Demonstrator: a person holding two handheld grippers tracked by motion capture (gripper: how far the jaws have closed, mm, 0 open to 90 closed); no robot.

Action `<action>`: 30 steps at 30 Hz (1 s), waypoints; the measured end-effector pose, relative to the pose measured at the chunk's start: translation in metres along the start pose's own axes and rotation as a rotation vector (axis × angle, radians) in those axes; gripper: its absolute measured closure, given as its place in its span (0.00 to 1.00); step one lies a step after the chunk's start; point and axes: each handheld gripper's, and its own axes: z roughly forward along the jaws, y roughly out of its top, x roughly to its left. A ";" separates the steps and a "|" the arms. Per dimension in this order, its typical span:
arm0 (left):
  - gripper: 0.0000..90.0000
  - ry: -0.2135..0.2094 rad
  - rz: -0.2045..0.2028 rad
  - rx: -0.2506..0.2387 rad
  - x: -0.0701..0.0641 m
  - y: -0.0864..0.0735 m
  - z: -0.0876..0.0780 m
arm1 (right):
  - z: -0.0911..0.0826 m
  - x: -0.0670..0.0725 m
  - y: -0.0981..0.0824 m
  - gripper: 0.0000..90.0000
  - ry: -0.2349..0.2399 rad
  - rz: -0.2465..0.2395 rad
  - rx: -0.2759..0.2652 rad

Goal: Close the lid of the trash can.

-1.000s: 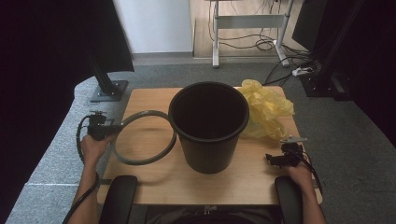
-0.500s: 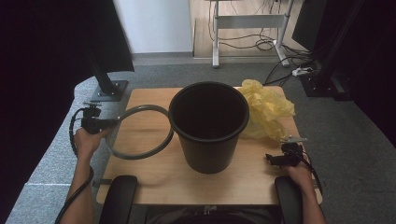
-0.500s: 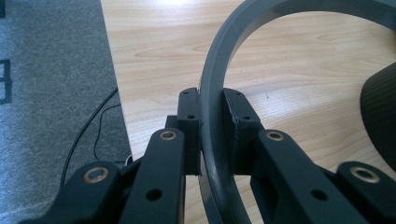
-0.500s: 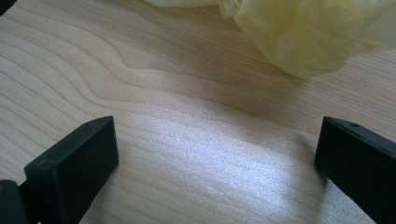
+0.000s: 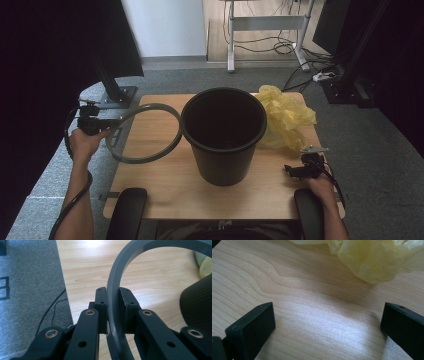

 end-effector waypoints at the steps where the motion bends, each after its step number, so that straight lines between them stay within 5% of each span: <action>1: 0.87 -0.001 0.000 0.001 0.000 0.002 -0.002 | 0.000 0.000 0.000 0.00 0.000 0.000 0.000; 30: 0.87 -0.019 -0.012 -0.023 -0.013 0.040 -0.063 | 0.000 0.000 0.000 0.00 0.000 0.000 0.000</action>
